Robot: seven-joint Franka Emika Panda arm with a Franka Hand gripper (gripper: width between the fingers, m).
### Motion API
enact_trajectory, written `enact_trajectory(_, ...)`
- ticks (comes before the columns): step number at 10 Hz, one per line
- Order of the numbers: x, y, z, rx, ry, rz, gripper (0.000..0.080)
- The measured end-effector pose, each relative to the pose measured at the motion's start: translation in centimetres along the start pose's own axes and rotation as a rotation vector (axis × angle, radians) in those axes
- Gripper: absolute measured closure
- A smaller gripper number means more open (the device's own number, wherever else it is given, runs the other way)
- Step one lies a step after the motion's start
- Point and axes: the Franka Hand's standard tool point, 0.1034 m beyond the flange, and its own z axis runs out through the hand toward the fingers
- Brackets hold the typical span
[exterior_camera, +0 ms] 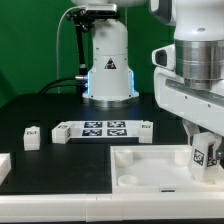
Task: Assemble one leg
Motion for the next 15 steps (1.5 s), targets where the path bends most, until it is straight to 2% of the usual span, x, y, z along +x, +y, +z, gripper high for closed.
enact_trajectory(2, -0.03, -0.01, 0.00, 0.000, 0.000, -0.088, 0.0259)
enact_trajectory(3, -0.08, -0.01, 0.01, 0.000, -0.001, -0.090, 0.0259)
enact_trajectory(4, -0.14, 0.01, 0.04, -0.002, 0.002, -0.150, 0.0170)
enact_trajectory(5, -0.14, 0.06, 0.08, -0.005, 0.005, -0.361, 0.0156)
enact_trajectory(15, -0.06, 0.25, 0.20, -0.011, 0.000, -1.310, 0.0151)
